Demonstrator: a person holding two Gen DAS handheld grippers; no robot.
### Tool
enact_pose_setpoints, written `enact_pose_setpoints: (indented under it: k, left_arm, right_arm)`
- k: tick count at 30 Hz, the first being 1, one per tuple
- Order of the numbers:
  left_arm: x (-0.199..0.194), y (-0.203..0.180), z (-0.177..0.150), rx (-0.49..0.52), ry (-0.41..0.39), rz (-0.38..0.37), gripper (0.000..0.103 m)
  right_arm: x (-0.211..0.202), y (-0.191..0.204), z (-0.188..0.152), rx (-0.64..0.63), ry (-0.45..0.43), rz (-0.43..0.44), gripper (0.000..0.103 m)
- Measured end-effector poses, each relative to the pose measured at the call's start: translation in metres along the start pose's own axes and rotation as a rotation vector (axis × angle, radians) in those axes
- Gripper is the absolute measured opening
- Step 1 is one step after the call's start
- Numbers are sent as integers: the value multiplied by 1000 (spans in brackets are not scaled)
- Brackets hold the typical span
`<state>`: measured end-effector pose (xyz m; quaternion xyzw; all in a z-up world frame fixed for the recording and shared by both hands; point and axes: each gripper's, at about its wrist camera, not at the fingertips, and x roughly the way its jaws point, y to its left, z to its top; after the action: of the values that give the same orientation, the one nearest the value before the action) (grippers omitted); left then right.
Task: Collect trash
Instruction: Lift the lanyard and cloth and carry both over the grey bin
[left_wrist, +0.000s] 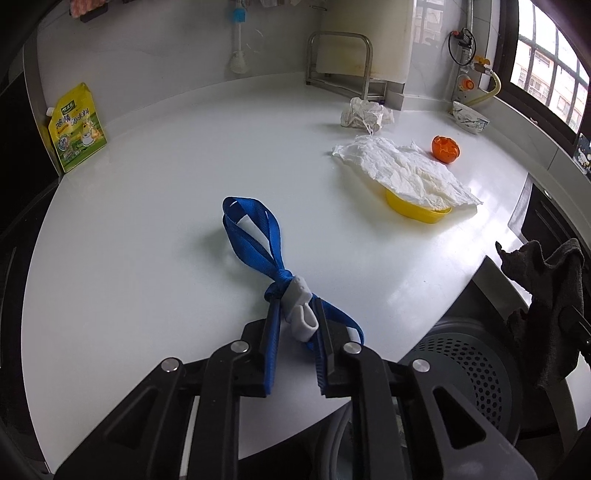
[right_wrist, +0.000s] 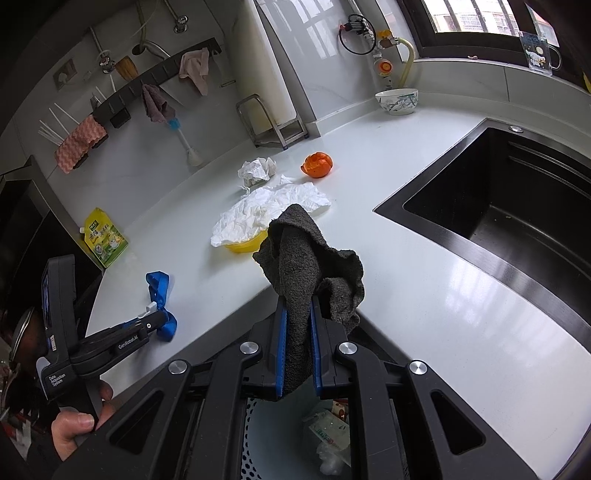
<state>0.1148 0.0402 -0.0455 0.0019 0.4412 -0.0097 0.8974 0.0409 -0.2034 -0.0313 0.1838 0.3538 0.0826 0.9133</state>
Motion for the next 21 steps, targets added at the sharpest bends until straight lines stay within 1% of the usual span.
enact_pose_setpoints:
  k: [8,15,21]
  left_arm:
    - [-37,-17,-15,73,-49,-30,17]
    - [-68,-39,-40,131,-59,-120,17]
    - [-86,-62,-61,195,-61,-204,17]
  right_arm:
    - [-11,-1,-14,-3,8,-12,11]
    - [-36,-6,-38,-27,12,-53,11]
    - [-55,-19,-67,6,35,-74,11]
